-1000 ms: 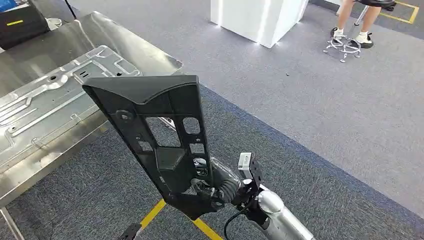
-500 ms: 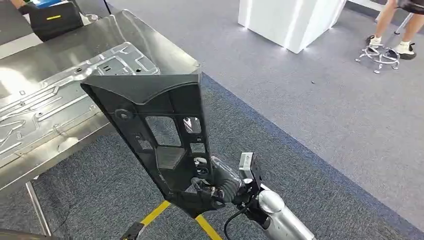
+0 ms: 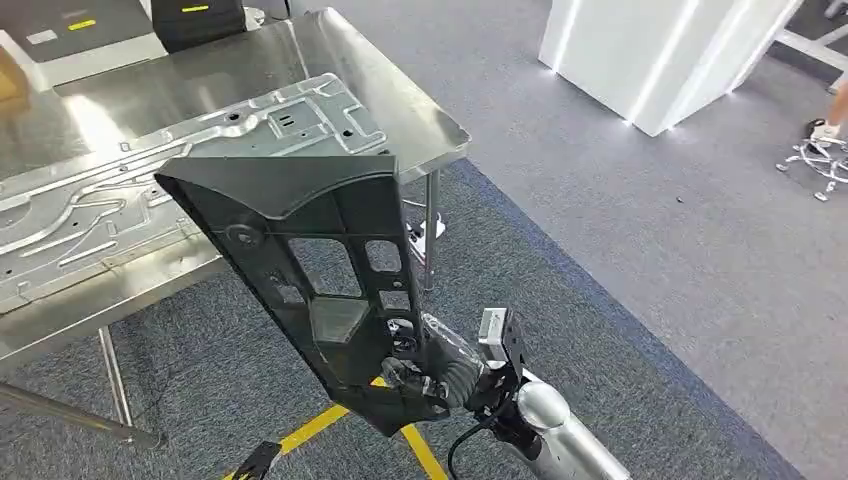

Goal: Take the parts from the cabinet and place them on the table.

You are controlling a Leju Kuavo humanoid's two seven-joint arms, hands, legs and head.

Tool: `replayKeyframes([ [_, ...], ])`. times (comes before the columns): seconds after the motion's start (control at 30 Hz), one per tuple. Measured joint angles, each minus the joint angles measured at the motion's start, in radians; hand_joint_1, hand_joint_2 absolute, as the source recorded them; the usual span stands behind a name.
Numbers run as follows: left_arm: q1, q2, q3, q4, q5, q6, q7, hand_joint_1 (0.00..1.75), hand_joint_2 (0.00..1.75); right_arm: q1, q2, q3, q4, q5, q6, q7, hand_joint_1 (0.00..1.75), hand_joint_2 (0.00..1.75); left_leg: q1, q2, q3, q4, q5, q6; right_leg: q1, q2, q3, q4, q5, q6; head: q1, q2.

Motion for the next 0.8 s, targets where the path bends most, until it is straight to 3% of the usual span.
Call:
replayKeyframes([
  [0.03,0.0,-0.001,0.0,0.0,0.0,0.0,0.0,0.0,1.75,-0.001,0.0,0.0,-0.001,0.0,0.0,0.0,1.75,1.75,0.001,-0.014,0.001,0.004,-0.002,-0.003,-0.003,0.007,0.044,-0.094,0.053,-0.002,0.0,0.0],
  [0.07,-0.001,-0.002,0.0,0.0,0.0,0.0,0.0,0.0,1.75,-0.001,0.0,0.0,-0.002,0.0,0.0,0.0,1.75,1.75,0.002,-0.026,0.0,0.009,-0.005,-0.008,-0.007,0.037,0.089,-0.191,0.098,-0.003,0.0,0.0],
  [0.1,-0.002,-0.003,0.0,0.0,0.0,0.0,0.0,0.0,1.75,-0.002,0.0,0.0,-0.001,0.0,0.0,0.0,1.75,1.75,0.0,-0.034,-0.005,0.013,-0.008,-0.013,-0.011,0.088,0.106,-0.228,0.082,-0.007,0.0,0.0],
  [0.17,-0.002,-0.002,0.0,0.0,0.0,0.0,0.0,0.0,1.75,-0.001,-0.001,0.0,-0.002,0.0,0.0,0.0,1.75,1.75,0.0,-0.052,-0.013,0.013,-0.005,-0.026,-0.008,0.068,0.107,-0.236,0.086,-0.012,0.0,0.0],
  [0.23,0.002,-0.001,0.0,0.0,0.0,0.0,0.0,0.0,1.75,-0.002,-0.001,0.0,-0.002,0.0,0.0,0.0,1.75,1.75,0.006,-0.07,-0.014,0.005,0.0,-0.041,-0.003,0.051,0.11,-0.238,0.088,-0.025,0.0,0.0],
  [0.27,0.003,0.003,0.0,0.0,0.0,0.0,0.0,0.0,1.75,-0.004,0.0,0.0,-0.005,0.0,0.0,0.0,1.75,1.75,0.007,-0.057,-0.017,0.015,-0.007,-0.043,-0.012,0.034,0.116,-0.25,0.094,-0.036,0.0,0.0],
  [0.3,0.002,0.0,0.0,0.0,0.0,0.0,0.0,0.0,1.75,-0.004,0.0,0.0,-0.005,0.0,0.0,0.0,1.75,1.75,-0.001,-0.007,-0.027,0.043,-0.026,-0.047,-0.011,0.026,0.121,-0.254,0.093,-0.043,-0.003,0.0],
  [0.33,-0.001,-0.001,-0.001,0.0,0.0,0.0,0.0,0.0,1.75,-0.005,0.0,0.0,-0.006,-0.001,0.0,-0.001,1.75,1.75,0.001,0.026,-0.057,0.105,-0.063,-0.052,-0.008,0.012,0.122,-0.255,0.092,-0.048,-0.005,0.0],
  [0.4,-0.004,-0.001,0.0,0.0,-0.001,0.001,0.0,0.0,1.75,-0.003,-0.001,0.0,-0.006,0.0,0.0,0.0,1.75,1.75,0.005,0.049,-0.135,0.26,-0.132,-0.059,-0.002,-0.015,0.122,-0.253,0.088,-0.053,-0.005,0.0],
  [0.43,-0.003,-0.001,0.0,0.0,-0.002,0.002,0.0,0.0,1.75,-0.001,-0.001,0.0,-0.006,0.0,0.0,0.0,1.75,1.75,0.006,0.053,-0.16,0.309,-0.145,-0.061,-0.001,-0.027,0.121,-0.252,0.087,-0.054,-0.005,0.0],
  [0.47,0.0,-0.001,-0.001,0.0,-0.002,0.002,0.0,0.0,1.75,-0.001,-0.001,0.0,-0.006,0.0,-0.001,0.0,1.75,1.75,0.006,0.054,-0.164,0.314,-0.131,-0.062,0.0,-0.04,0.123,-0.252,0.084,-0.054,-0.005,0.0],
  [0.5,0.001,-0.001,-0.001,0.0,-0.003,0.002,0.001,0.0,1.75,-0.001,-0.001,0.0,-0.006,0.0,-0.001,0.0,1.75,1.75,0.006,0.055,-0.143,0.267,-0.097,-0.061,0.001,-0.051,0.125,-0.252,0.082,-0.052,-0.005,0.0],
  [0.53,0.001,-0.001,-0.001,0.0,-0.004,0.003,0.002,0.0,1.75,-0.001,-0.001,0.0,-0.006,0.0,-0.003,0.0,1.75,1.75,0.005,0.06,-0.1,0.189,-0.054,-0.057,0.002,-0.062,0.13,-0.252,0.079,-0.051,-0.005,0.0],
  [0.57,0.0,0.0,-0.001,0.0,-0.006,0.003,0.002,0.0,1.75,-0.001,-0.001,0.0,-0.006,0.0,-0.004,0.0,1.75,1.75,0.003,0.078,-0.041,0.084,-0.007,-0.05,0.004,-0.074,0.137,-0.252,0.075,-0.049,-0.005,0.0],
  [0.6,-0.002,0.0,-0.001,0.0,-0.008,0.003,0.002,0.0,1.75,-0.002,-0.001,0.0,-0.007,0.0,-0.004,0.0,1.75,1.75,-0.004,0.12,-0.01,0.016,-0.005,-0.041,0.005,-0.083,0.142,-0.253,0.071,-0.046,-0.005,0.0],
  [0.63,-0.005,0.0,-0.001,0.0,-0.01,0.003,0.002,0.0,1.75,-0.003,-0.001,0.0,-0.007,0.0,-0.005,0.0,1.75,1.75,-0.015,0.123,-0.002,0.009,-0.011,-0.032,0.013,-0.091,0.142,-0.251,0.068,-0.041,-0.005,0.0],
  [0.73,-0.003,0.0,-0.001,0.001,-0.011,0.003,0.003,0.0,1.75,-0.003,-0.001,0.0,-0.007,0.002,-0.011,0.0,1.75,1.75,-0.015,0.091,-0.009,0.008,-0.01,-0.018,0.013,-0.116,0.149,-0.258,0.066,-0.027,-0.005,0.0],
  [0.77,-0.002,0.0,-0.001,0.001,-0.011,0.003,0.004,0.0,1.75,-0.004,0.0,0.0,-0.011,0.002,-0.015,0.0,1.75,1.75,-0.008,0.08,-0.002,-0.005,-0.004,-0.01,0.018,-0.123,0.155,-0.259,0.062,-0.019,-0.004,0.0],
  [0.8,0.0,-0.001,-0.001,0.001,-0.011,0.003,0.006,0.0,1.75,-0.005,-0.001,0.0,-0.013,0.002,-0.015,0.0,1.75,1.75,-0.001,0.071,0.005,-0.012,0.001,-0.006,0.01,-0.083,0.152,-0.246,0.051,-0.011,-0.003,0.0],
])
